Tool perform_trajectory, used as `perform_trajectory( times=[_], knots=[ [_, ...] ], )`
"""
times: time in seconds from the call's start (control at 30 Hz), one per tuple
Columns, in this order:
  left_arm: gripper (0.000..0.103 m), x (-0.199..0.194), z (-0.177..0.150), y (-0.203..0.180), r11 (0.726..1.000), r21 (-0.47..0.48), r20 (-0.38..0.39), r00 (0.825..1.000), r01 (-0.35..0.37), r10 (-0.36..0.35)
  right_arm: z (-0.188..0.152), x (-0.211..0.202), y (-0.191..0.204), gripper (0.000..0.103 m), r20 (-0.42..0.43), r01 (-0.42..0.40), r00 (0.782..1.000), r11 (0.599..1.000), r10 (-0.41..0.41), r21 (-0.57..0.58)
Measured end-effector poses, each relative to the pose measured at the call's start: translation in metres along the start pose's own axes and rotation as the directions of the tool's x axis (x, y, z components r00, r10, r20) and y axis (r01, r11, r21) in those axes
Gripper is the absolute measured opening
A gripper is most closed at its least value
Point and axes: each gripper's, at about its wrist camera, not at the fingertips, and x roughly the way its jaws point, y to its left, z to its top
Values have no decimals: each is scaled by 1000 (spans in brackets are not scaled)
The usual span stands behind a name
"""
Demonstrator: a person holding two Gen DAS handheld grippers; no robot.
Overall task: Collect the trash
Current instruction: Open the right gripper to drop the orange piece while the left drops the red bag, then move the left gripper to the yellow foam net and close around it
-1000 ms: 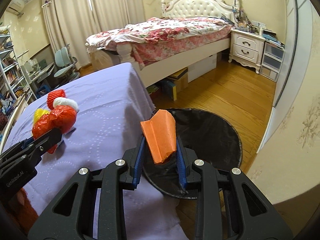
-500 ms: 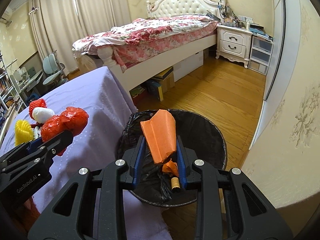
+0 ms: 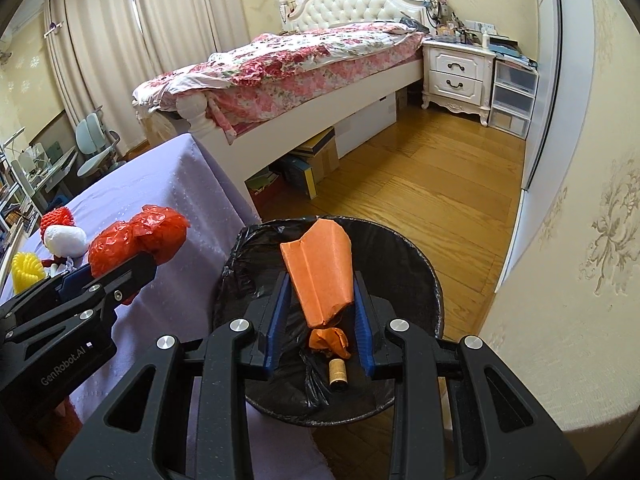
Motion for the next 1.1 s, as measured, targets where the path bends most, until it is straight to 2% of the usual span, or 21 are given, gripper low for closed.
perform_trajectory(
  times=[0.07, 0.13, 0.27, 0.7, 1.1],
  knots=[
    [63, 2, 1, 1, 1000, -4, -6, 1000, -5, 5, -1, 1, 0, 32, 3, 8, 1000, 1000, -8, 1],
    [70, 2, -1, 3, 1000, -18, -5, 1000, -7, 7, -2, 0, -1, 43, 13, 29, 1000, 1000, -29, 0],
    [77, -1, -1, 9, 999, -45, -6, 1000, -6, 5, -4, 0, -3, 46, 17, 41, 999, 999, -41, 6],
    [80, -22, -10, 24, 997, -49, 22, 997, -66, 67, -7, -4, 9, 51, 9, 26, 1000, 1000, -25, -17],
    [80, -58, -27, 61, 986, -109, 39, 990, -127, 132, -13, -12, 47, 52, -9, -38, 999, 996, 38, -75]
  ],
)
